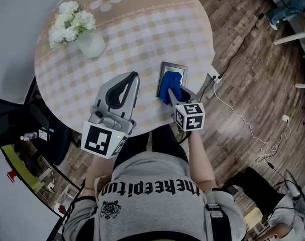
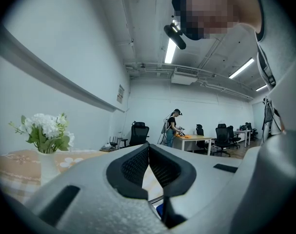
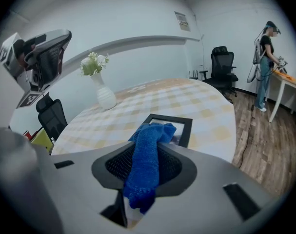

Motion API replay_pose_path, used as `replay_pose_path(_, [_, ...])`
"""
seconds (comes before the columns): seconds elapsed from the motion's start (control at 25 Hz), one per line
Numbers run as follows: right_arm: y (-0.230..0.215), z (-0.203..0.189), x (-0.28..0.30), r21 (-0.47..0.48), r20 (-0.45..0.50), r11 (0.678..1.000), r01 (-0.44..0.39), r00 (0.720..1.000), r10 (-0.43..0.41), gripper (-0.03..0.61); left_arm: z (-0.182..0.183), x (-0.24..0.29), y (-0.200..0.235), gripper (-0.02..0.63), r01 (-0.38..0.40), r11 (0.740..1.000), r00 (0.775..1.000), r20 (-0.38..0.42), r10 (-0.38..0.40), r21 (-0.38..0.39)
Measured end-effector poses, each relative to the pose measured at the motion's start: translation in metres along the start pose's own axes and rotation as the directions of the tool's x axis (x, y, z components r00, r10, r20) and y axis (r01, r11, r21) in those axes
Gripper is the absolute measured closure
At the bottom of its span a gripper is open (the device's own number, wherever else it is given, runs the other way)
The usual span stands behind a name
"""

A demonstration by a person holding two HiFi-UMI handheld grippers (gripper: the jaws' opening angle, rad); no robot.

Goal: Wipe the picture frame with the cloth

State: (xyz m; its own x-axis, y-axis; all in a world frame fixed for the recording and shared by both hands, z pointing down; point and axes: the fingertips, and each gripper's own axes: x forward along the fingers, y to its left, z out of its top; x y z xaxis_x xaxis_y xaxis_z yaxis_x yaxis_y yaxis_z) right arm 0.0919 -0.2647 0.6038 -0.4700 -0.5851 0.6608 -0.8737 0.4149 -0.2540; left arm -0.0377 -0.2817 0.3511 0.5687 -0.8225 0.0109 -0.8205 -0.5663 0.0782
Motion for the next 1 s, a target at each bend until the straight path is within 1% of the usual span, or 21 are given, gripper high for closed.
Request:
replay_pose_path(0.2, [0.026,0.006,0.015,-0.049,-0.016,0.998,-0.042,0.999,0.042,0.462,0.002,-0.016,0.017,0.595,-0.053,0.999,0.999,0.003,0.053,0.000])
replay_pose_path(0.36, [0.031,0.007,0.021,-0.072,-0.026,0.997,-0.036,0.999,0.035,0.462,0.002,-0.027,0.026,0.595,-0.076,0.997,0.997,0.005,0.076,-0.002])
replay_pose_path(0.48, [0.030,0.007,0.021,-0.080,-0.025,0.997,-0.024,0.999,0.022,0.462,0.004,-0.032,0.028,0.595,-0.080,0.997,0.997,0.012,0.080,0.000])
replay_pose_path(0.6, [0.029,0.011,0.014,-0.073,0.001,0.997,0.004,1.000,-0.004,0.462,0.007,-0.035,0.026,0.595,-0.066,0.998,0.998,0.021,0.066,0.007])
replay_pose_path(0.72, [0.030,0.017,0.000,-0.053,0.048,0.998,0.025,0.999,-0.023,0.462,0.011,-0.036,0.021,0.595,-0.044,0.999,0.999,0.031,0.043,0.016])
replay_pose_path(0.88, [0.031,0.030,-0.024,-0.028,0.121,0.998,0.058,0.991,-0.054,0.462,0.017,-0.035,0.008,0.595,0.006,1.000,0.999,0.046,-0.007,0.026])
replay_pose_path(1.0, [0.032,0.041,-0.046,-0.009,0.182,0.997,0.083,0.980,-0.079,0.462,0.021,-0.034,-0.004,0.595,0.048,0.998,0.997,0.058,-0.051,0.037])
